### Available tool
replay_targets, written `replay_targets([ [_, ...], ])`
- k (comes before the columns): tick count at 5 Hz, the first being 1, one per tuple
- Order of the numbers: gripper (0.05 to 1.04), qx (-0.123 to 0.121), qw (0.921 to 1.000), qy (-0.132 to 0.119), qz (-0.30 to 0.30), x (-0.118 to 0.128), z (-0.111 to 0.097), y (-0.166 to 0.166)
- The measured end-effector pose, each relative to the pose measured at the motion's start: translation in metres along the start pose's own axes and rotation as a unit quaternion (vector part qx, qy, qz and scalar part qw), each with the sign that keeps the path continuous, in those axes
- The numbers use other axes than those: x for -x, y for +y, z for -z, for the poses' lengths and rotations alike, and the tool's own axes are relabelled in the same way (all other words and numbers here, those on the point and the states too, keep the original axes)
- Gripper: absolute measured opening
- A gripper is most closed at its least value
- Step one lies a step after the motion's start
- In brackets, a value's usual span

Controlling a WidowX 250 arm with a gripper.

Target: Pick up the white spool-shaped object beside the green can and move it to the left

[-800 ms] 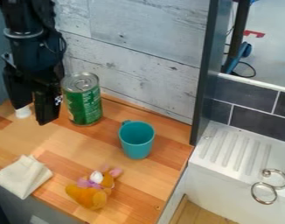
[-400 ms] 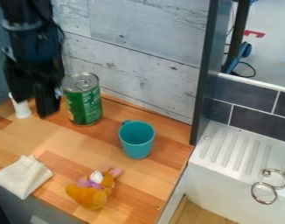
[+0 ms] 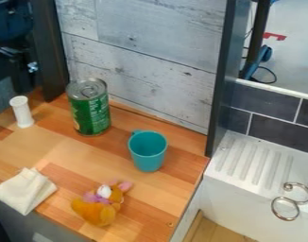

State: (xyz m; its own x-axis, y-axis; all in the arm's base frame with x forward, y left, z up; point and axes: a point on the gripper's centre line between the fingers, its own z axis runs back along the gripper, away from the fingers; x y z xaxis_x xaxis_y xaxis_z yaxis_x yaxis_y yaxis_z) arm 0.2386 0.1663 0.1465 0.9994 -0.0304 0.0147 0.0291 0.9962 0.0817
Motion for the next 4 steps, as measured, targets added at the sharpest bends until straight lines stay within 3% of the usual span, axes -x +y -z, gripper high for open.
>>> replay_targets([
  [2,1.002,-0.020,0.9997,-0.006,-0.016,-0.007,0.017,0.050],
  [4,1.002,-0.014,0.9999,-0.007,-0.004,-0.029,0.047,0.074],
])
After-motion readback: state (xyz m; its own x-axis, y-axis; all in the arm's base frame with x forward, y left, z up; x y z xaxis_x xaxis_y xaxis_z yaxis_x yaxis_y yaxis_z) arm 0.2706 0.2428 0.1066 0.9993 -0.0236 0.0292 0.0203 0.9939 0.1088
